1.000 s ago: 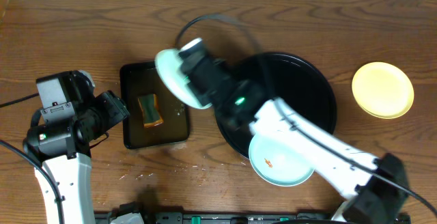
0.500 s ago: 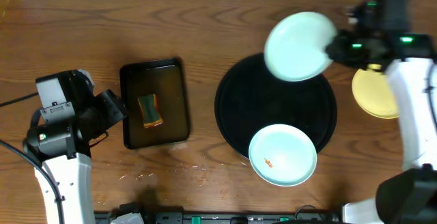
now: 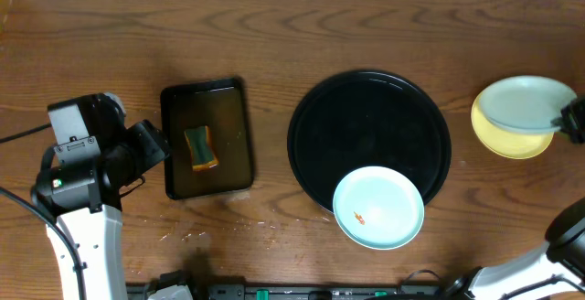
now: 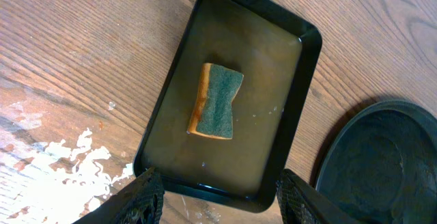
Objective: Clean dirty plates on tray and stack at the side
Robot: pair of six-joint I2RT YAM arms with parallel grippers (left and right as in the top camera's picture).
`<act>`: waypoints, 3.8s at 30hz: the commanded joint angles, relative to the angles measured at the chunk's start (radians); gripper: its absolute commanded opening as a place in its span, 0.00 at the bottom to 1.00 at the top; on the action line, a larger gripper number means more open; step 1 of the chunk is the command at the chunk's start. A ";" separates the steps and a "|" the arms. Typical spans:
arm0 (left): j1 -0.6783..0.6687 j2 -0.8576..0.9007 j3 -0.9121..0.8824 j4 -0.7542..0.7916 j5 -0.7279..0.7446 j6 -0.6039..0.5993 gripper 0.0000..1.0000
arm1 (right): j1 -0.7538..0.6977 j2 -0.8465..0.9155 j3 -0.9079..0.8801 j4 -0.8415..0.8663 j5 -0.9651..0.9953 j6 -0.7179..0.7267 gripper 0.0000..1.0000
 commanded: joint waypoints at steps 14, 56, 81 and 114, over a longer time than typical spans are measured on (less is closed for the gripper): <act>-0.051 -0.001 0.002 0.012 0.124 0.048 0.57 | 0.032 0.009 -0.003 0.047 -0.221 -0.185 0.57; -0.500 0.138 0.002 0.113 0.096 0.065 0.60 | 0.933 -0.150 -0.636 0.205 0.276 -0.068 0.01; -0.500 0.138 0.002 0.098 -0.145 -0.053 0.61 | 0.931 -0.150 -0.635 0.590 0.222 -0.373 0.21; -0.369 0.344 -0.011 0.065 -0.348 -0.154 0.61 | 0.917 -0.107 -0.637 0.558 0.204 -0.269 0.01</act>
